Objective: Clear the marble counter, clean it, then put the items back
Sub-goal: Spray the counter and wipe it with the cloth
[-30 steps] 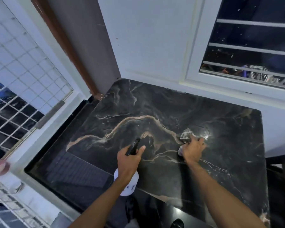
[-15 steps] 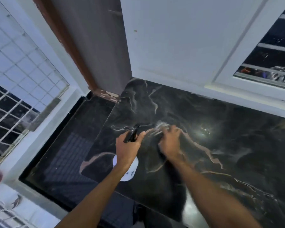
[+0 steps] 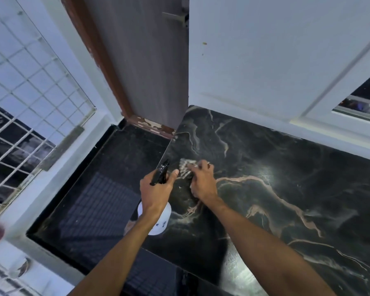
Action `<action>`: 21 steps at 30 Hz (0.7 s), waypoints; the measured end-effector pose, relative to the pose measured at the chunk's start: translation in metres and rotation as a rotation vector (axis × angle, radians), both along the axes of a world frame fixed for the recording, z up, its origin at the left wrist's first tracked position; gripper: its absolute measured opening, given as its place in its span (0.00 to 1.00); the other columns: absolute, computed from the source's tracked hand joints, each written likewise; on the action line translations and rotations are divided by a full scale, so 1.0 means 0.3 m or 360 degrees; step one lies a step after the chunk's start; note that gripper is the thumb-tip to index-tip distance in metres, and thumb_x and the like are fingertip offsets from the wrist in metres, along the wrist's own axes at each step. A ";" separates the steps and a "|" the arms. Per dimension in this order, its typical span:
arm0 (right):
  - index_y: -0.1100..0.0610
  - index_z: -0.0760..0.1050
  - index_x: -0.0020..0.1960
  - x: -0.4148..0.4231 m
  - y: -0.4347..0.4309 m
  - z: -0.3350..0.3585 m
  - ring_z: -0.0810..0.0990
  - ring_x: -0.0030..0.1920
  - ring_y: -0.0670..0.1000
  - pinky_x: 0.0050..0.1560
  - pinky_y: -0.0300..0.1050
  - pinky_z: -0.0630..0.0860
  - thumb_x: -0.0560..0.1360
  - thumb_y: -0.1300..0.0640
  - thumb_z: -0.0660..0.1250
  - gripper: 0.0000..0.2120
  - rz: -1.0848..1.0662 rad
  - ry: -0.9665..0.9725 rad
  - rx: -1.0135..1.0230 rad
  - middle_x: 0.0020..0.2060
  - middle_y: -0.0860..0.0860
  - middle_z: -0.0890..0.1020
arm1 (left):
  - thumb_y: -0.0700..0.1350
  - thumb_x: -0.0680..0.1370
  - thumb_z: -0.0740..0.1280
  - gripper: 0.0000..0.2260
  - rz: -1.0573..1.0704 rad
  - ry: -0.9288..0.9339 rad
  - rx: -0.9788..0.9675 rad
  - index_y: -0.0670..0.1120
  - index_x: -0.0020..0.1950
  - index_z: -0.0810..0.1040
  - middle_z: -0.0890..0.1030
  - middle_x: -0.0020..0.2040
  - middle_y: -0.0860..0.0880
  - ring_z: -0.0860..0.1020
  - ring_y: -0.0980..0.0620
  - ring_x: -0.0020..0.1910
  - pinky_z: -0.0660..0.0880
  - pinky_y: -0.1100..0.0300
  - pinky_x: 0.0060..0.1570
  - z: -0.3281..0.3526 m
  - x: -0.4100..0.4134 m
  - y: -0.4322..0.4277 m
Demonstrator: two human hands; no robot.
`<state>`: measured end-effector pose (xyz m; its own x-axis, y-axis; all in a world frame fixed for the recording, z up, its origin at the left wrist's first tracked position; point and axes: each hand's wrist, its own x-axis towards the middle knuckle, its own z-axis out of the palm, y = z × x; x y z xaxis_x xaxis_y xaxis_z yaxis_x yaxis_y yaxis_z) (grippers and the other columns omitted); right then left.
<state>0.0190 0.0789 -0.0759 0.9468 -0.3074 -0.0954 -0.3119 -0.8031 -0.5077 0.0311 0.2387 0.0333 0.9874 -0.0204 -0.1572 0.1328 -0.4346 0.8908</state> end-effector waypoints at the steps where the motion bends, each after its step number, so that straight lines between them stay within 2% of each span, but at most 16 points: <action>1: 0.47 0.75 0.67 0.008 0.001 0.010 0.67 0.59 0.58 0.51 0.56 0.80 0.73 0.69 0.62 0.27 -0.0138 0.0025 -0.0022 0.61 0.53 0.68 | 0.49 0.76 0.78 0.21 0.0006 -0.0005 -0.0010 0.48 0.28 0.71 0.74 0.26 0.52 0.72 0.58 0.26 0.70 0.73 0.32 -0.002 0.000 0.009; 2: 0.48 0.75 0.67 -0.003 0.017 0.019 0.67 0.60 0.58 0.52 0.56 0.80 0.74 0.69 0.62 0.27 -0.0115 0.0031 -0.0061 0.62 0.53 0.68 | 0.49 0.76 0.78 0.21 0.0006 -0.0005 -0.0011 0.47 0.29 0.72 0.74 0.26 0.52 0.72 0.58 0.27 0.70 0.73 0.32 -0.003 -0.005 0.016; 5: 0.46 0.73 0.70 -0.139 0.040 0.020 0.67 0.63 0.57 0.53 0.52 0.79 0.73 0.66 0.64 0.28 0.0502 -0.0038 -0.0090 0.66 0.53 0.68 | 0.51 0.76 0.78 0.20 -0.0020 -0.0019 -0.0008 0.45 0.30 0.75 0.77 0.27 0.50 0.74 0.57 0.28 0.71 0.70 0.34 0.002 -0.031 0.010; 6: 0.45 0.73 0.70 -0.194 0.001 0.012 0.67 0.63 0.57 0.52 0.52 0.78 0.72 0.65 0.64 0.29 0.0598 -0.0050 -0.0100 0.66 0.52 0.68 | 0.51 0.75 0.78 0.19 -0.0036 -0.0012 -0.0021 0.43 0.32 0.76 0.79 0.28 0.48 0.75 0.57 0.29 0.72 0.68 0.36 0.002 -0.042 0.002; 7: 0.45 0.73 0.69 -0.239 -0.060 0.011 0.68 0.63 0.57 0.54 0.52 0.77 0.70 0.65 0.65 0.30 0.0528 -0.0080 -0.0099 0.66 0.52 0.69 | 0.51 0.75 0.78 0.19 -0.0050 0.0007 -0.0050 0.41 0.33 0.77 0.80 0.29 0.46 0.75 0.56 0.29 0.73 0.64 0.37 0.002 -0.057 -0.010; 8: 0.45 0.74 0.68 -0.270 -0.128 0.012 0.68 0.63 0.58 0.56 0.52 0.76 0.69 0.65 0.64 0.30 0.0294 -0.0083 -0.0101 0.65 0.53 0.70 | 0.51 0.75 0.78 0.19 -0.0059 0.0020 -0.0087 0.40 0.33 0.77 0.80 0.30 0.44 0.75 0.55 0.29 0.74 0.61 0.37 0.000 -0.071 -0.019; 10: 0.47 0.76 0.67 -0.342 -0.280 0.023 0.68 0.63 0.62 0.59 0.56 0.76 0.70 0.66 0.62 0.28 -0.0442 -0.0027 -0.0043 0.63 0.55 0.69 | 0.51 0.75 0.78 0.19 -0.0068 0.0039 -0.0137 0.40 0.34 0.77 0.80 0.30 0.43 0.77 0.51 0.32 0.76 0.54 0.41 -0.005 -0.113 -0.044; 11: 0.49 0.76 0.67 -0.387 -0.335 0.034 0.67 0.63 0.63 0.60 0.58 0.76 0.71 0.66 0.62 0.27 -0.0697 0.0035 -0.0019 0.63 0.56 0.69 | 0.52 0.75 0.78 0.19 -0.0080 0.0036 -0.0132 0.41 0.33 0.77 0.80 0.29 0.46 0.79 0.49 0.34 0.76 0.53 0.43 -0.005 -0.137 -0.061; 13: 0.47 0.75 0.69 -0.483 -0.346 0.048 0.67 0.63 0.62 0.61 0.57 0.75 0.71 0.64 0.62 0.28 -0.0682 0.0061 -0.0103 0.65 0.55 0.67 | 0.51 0.75 0.78 0.21 -0.0148 0.0029 -0.0095 0.43 0.30 0.74 0.77 0.26 0.52 0.77 0.54 0.32 0.74 0.55 0.42 0.000 -0.191 -0.101; 16: 0.41 0.72 0.69 -0.682 -0.240 0.014 0.68 0.62 0.57 0.63 0.51 0.73 0.69 0.60 0.61 0.30 -0.0023 0.0040 -0.0167 0.66 0.52 0.69 | 0.51 0.76 0.78 0.22 -0.0319 0.0013 -0.0048 0.47 0.29 0.71 0.74 0.24 0.55 0.72 0.56 0.27 0.70 0.58 0.37 0.005 -0.295 -0.189; 18: 0.42 0.73 0.69 -0.837 -0.248 -0.005 0.68 0.62 0.56 0.60 0.48 0.73 0.69 0.62 0.61 0.30 0.0117 0.0058 -0.0116 0.66 0.52 0.70 | 0.52 0.75 0.78 0.21 -0.0431 0.0018 -0.0020 0.48 0.29 0.72 0.74 0.25 0.53 0.73 0.56 0.28 0.70 0.60 0.36 0.009 -0.386 -0.262; 19: 0.43 0.75 0.68 -0.892 -0.290 0.001 0.69 0.61 0.57 0.60 0.48 0.73 0.68 0.63 0.60 0.30 -0.0046 0.0008 -0.0070 0.65 0.52 0.70 | 0.53 0.75 0.78 0.20 -0.0464 0.0034 -0.0018 0.47 0.30 0.73 0.75 0.26 0.52 0.73 0.55 0.28 0.70 0.60 0.37 0.006 -0.421 -0.288; 21: 0.47 0.78 0.65 -1.054 -0.422 0.020 0.70 0.59 0.61 0.60 0.52 0.73 0.67 0.63 0.59 0.29 -0.0773 -0.0032 0.0010 0.61 0.55 0.71 | 0.53 0.75 0.78 0.19 -0.0549 0.0052 0.0000 0.44 0.32 0.76 0.78 0.28 0.51 0.75 0.54 0.30 0.72 0.59 0.37 0.002 -0.539 -0.363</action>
